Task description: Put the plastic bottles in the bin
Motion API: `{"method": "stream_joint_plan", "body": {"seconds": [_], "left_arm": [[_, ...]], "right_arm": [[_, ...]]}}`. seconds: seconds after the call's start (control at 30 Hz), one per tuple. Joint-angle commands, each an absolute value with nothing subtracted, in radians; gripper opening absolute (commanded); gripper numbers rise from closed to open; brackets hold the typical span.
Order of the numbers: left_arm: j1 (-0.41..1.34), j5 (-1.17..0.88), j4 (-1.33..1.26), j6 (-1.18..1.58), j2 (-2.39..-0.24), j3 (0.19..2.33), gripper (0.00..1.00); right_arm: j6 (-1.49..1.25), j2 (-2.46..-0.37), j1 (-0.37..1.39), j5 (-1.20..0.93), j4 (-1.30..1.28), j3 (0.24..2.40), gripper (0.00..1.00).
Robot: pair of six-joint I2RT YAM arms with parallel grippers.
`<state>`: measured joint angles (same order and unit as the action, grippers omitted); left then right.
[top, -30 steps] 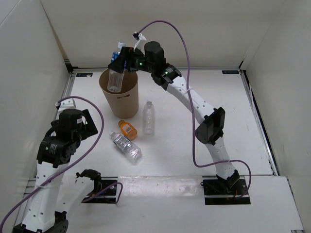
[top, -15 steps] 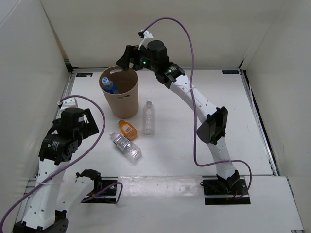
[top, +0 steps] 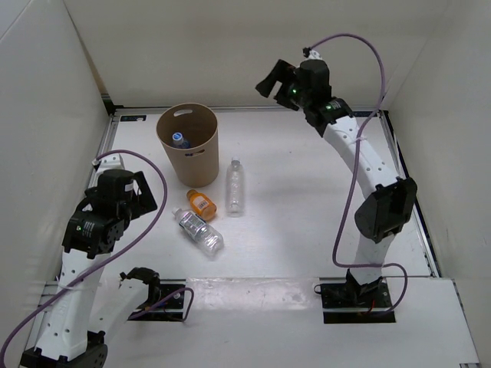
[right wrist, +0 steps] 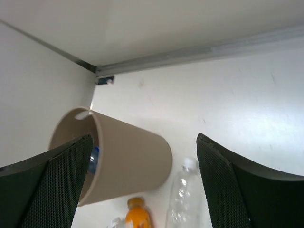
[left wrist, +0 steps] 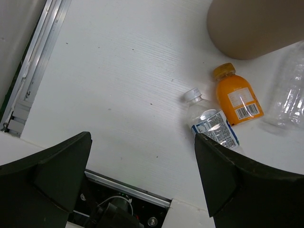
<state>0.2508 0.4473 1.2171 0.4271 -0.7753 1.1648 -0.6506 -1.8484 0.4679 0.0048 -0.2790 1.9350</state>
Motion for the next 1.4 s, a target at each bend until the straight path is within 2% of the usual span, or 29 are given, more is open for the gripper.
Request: {"method": "stream_joint_plan", "body": {"seconds": [0.0,0.03,0.17,0.27,0.37,0.97,1.13,1.37], "left_arm": [[0.253,0.431,1.189,0.431,-0.776,1.154,1.0],[0.252,0.433,1.189,0.433,-0.775,1.151,1.0],[0.252,0.428,1.189,0.439,-0.772,1.143,1.0],[0.253,0.422,1.19,0.439,-0.77,1.144,1.0],[0.253,0.423,1.198,0.44,-0.764,1.138,1.0],[0.255,0.436,1.195,0.437,-0.75,1.126,1.0],[0.253,0.439,1.198,0.439,-0.752,1.126,1.0],[0.253,0.437,1.203,0.44,-0.753,1.129,1.0]], "right_arm": [[-0.776,-1.862,0.457,-0.084,-0.398,1.882,0.9],[-0.811,-1.902,0.454,-0.145,-0.514,1.894,0.9],[-0.867,-2.054,0.483,-0.311,-0.713,1.948,0.9],[-0.867,-2.232,0.5,-0.449,-0.915,2.13,0.9],[-0.848,-2.391,0.517,-0.505,-1.046,2.192,0.9],[-0.862,-2.48,0.546,-0.583,-1.085,2.172,0.9],[-0.873,-2.482,0.546,-0.598,-1.072,2.16,0.75],[-0.879,-2.487,0.54,-0.612,-1.075,2.131,0.75]]}}
